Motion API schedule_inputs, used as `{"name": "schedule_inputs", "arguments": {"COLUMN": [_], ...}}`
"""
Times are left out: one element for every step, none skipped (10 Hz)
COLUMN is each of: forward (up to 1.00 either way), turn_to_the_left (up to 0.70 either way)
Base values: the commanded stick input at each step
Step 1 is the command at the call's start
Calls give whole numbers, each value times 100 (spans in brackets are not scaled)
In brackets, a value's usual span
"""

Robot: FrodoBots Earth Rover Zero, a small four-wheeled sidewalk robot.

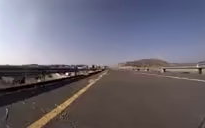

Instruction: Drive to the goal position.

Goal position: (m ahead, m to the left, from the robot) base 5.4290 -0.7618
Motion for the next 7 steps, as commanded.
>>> {"name": "schedule_inputs", "arguments": {"forward": [85,85,85,85,85,85,85], "turn_to_the_left": [0,0,0,0,0,0,0]}}
